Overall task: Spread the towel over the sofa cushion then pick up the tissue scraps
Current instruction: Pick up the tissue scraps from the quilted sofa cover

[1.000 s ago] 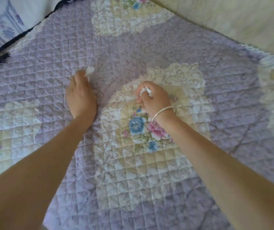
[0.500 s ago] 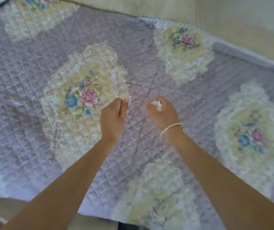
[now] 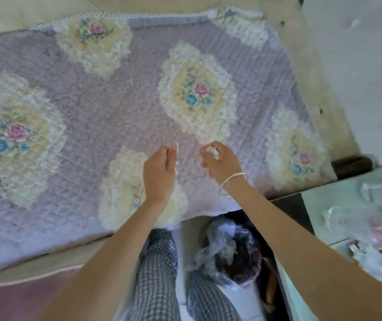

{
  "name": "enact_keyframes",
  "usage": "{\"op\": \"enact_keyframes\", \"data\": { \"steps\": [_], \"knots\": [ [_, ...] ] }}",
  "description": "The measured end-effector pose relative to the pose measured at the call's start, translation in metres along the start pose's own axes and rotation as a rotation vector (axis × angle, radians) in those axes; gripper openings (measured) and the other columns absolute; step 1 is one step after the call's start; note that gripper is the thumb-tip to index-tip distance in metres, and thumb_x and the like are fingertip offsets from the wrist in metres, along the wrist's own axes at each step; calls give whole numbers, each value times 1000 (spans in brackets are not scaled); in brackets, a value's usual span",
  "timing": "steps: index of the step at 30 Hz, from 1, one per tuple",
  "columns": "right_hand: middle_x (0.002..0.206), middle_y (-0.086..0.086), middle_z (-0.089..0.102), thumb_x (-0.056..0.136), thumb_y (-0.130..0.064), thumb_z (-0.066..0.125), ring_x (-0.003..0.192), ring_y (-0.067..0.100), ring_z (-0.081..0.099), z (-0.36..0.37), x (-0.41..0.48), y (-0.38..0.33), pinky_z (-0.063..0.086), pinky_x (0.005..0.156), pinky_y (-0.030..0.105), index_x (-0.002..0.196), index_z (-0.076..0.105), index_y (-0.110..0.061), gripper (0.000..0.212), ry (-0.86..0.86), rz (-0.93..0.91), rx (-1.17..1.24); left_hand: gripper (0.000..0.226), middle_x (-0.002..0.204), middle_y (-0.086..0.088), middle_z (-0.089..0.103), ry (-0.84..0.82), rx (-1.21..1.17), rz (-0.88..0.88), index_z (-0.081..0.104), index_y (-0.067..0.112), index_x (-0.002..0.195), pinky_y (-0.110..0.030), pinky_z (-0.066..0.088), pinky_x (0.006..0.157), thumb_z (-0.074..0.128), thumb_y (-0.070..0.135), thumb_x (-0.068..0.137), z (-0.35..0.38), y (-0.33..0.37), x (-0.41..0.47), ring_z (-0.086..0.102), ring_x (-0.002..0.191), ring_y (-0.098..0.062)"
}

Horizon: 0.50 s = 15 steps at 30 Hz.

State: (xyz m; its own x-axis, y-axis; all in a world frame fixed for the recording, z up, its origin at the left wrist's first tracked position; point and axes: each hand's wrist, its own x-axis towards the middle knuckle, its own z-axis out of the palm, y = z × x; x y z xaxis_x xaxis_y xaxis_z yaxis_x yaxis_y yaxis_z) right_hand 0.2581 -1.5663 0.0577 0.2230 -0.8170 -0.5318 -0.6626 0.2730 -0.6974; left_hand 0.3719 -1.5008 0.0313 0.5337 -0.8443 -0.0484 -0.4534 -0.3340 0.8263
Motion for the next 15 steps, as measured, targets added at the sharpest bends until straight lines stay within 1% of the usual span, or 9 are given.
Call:
{"op": "enact_keyframes", "data": {
  "steps": [1, 3, 4, 5, 6, 9, 12, 14, 15],
  "knots": [
    [64, 0, 55, 94, -21, 47, 37, 3, 46, -9, -13, 13, 41, 45, 17, 89, 52, -18, 8, 0, 18, 12, 45, 47, 5, 31, -9, 10, -8, 33, 21, 54, -16, 32, 45, 43, 21, 98, 7, 4, -13, 33, 42, -13],
    [65, 0, 55, 95, -19, 46, 37, 3, 48, -26, -42, 40, 38, 37, 6, 89, 52, -18, 8, 10, 46, 40, 40, 50, -2, 40, -40, 6, -28, 45, 9, 61, -18, 37, 47, 43, 23, 98, 19, 11, -41, 43, 46, -25],
    [66, 1, 55, 95, -18, 46, 40, 3, 48, -32, -53, 51, 35, 34, 3, 89, 51, -18, 9, 19, 64, 54, 38, 50, -5, 43, -58, -10, -35, 48, 5, 65, -27, 45, 50, 43, 24, 98, 24, 13, -52, 49, 51, -33],
    [68, 2, 56, 95, -17, 45, 43, 5, 48, -38, -65, 64, 34, 33, 2, 88, 51, -18, 9, 33, 84, 74, 38, 50, -8, 45, -80, -19, -33, 50, 4, 67, -42, 51, 54, 43, 25, 98, 30, 15, -64, 56, 56, -36],
    [69, 2, 56, 95, -16, 45, 47, 7, 47, -44, -76, 76, 34, 34, 3, 86, 51, -19, 11, 41, 104, 86, 37, 52, -12, 50, -95, -22, -29, 50, 5, 68, -48, 51, 55, 43, 26, 98, 36, 17, -75, 60, 60, -37],
    [71, 2, 57, 95, -16, 44, 49, 10, 47, -50, -99, 107, 41, 44, 13, 87, 53, -18, 12, 51, 183, 123, 38, 62, -18, 61, -132, -21, -32, 51, 5, 67, -40, 45, 61, 43, 25, 98, 48, 20, -98, 58, 59, -32],
    [79, 9, 58, 95, -17, 44, 53, 13, 47, -46, -113, 153, 39, 50, 19, 99, 56, -8, 16, 87, 269, 137, 40, 54, -2, 51, -217, -4, -14, 45, 12, 60, -33, 39, 58, 42, 25, 98, 69, 13, -120, 53, 55, -25],
    [75, 5, 57, 95, -18, 43, 54, 12, 47, -35, -117, 185, 41, 49, 17, 104, 57, -10, 18, 74, 312, 117, 42, 51, 2, 47, -287, 14, -6, 39, 20, 56, -31, 36, 55, 43, 23, 98, 83, 1, -132, 48, 51, -21],
    [72, 2, 55, 95, -18, 43, 56, 12, 48, -28, -117, 203, 41, 49, 16, 108, 57, -12, 20, 54, 332, 100, 41, 50, 1, 48, -323, 20, -2, 40, 17, 57, -31, 36, 54, 43, 23, 98, 94, -7, -138, 47, 49, -19]
  ]
}}
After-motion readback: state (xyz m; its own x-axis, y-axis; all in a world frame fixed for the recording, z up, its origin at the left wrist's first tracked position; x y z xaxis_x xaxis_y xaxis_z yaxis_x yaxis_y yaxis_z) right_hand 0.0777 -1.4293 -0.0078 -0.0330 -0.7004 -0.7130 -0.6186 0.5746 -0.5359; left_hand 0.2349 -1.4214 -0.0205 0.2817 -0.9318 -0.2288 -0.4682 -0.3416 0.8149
